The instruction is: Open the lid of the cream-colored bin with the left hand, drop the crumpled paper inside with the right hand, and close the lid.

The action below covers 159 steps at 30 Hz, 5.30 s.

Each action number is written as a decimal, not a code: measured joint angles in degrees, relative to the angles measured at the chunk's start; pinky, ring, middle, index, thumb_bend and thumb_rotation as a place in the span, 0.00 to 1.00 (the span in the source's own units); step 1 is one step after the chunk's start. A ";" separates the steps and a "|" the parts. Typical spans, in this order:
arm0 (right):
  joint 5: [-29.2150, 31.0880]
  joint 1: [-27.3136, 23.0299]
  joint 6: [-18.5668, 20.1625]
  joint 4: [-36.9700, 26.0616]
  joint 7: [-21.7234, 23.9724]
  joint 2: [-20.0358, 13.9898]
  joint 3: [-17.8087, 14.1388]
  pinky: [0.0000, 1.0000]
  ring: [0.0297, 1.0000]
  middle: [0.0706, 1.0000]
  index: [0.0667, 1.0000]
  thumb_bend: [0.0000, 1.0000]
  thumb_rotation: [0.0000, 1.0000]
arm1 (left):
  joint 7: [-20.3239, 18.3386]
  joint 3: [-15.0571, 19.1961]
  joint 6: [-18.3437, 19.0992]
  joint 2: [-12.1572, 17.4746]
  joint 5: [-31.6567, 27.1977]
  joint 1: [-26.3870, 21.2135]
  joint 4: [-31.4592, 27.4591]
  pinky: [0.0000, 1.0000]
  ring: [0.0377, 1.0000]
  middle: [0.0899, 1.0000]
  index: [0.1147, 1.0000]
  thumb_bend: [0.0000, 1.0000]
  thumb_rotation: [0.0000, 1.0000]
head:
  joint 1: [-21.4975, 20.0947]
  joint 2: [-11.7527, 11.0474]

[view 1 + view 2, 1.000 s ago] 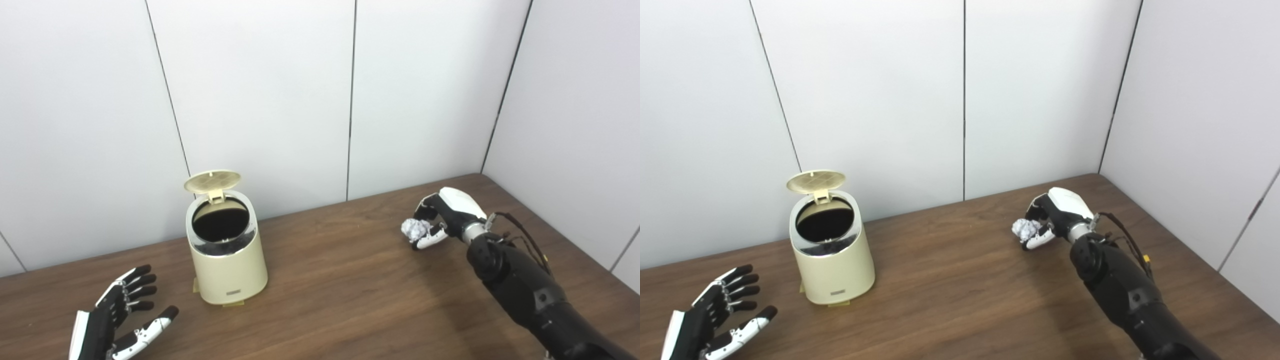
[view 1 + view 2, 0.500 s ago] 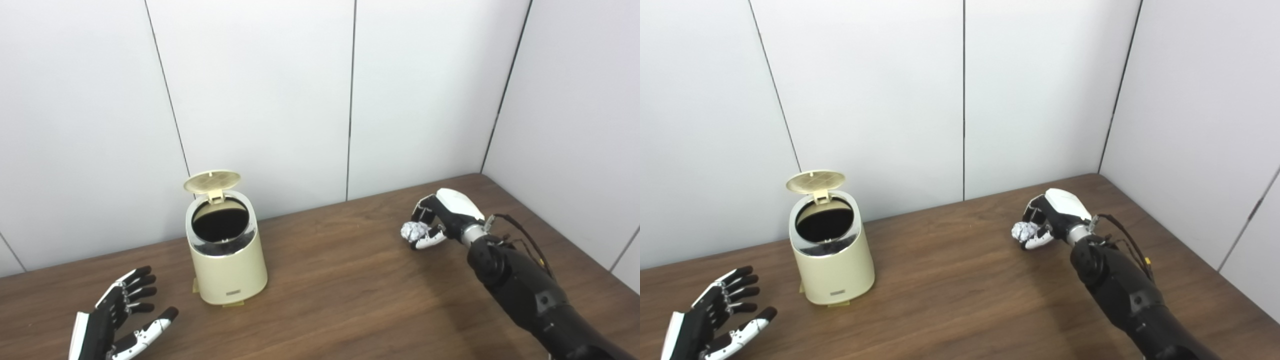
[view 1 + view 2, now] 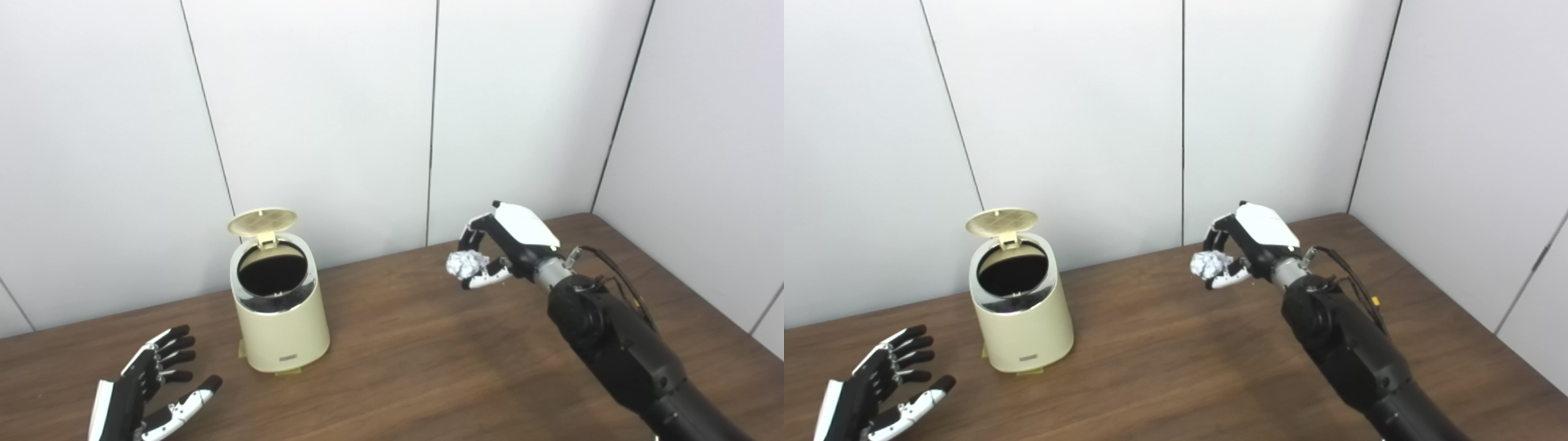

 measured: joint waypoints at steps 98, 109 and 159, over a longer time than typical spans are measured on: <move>6.95 -10.37 -5.94 9.41 -0.76 22.42 3.01 0.72 0.80 0.79 0.75 0.90 0.22 | 4.88 -3.98 0.86 -5.83 4.79 -0.79 -0.19 0.67 0.72 0.72 0.78 0.70 0.14 | 15.21 0.44; 13.43 -2.14 -10.55 1.80 -1.64 19.54 -3.79 0.65 0.76 0.82 0.78 0.84 0.17 | 4.96 -3.90 0.87 -5.88 4.82 -0.77 -0.19 0.65 0.72 0.72 0.78 0.71 0.15 | 15.82 0.35; 15.50 7.33 -16.01 6.06 -3.21 18.33 -4.78 0.54 0.67 0.78 0.77 0.82 0.08 | -4.22 -7.25 13.64 1.71 10.54 -21.81 -5.31 0.95 1.00 1.00 1.00 1.00 0.40 | 17.93 -1.05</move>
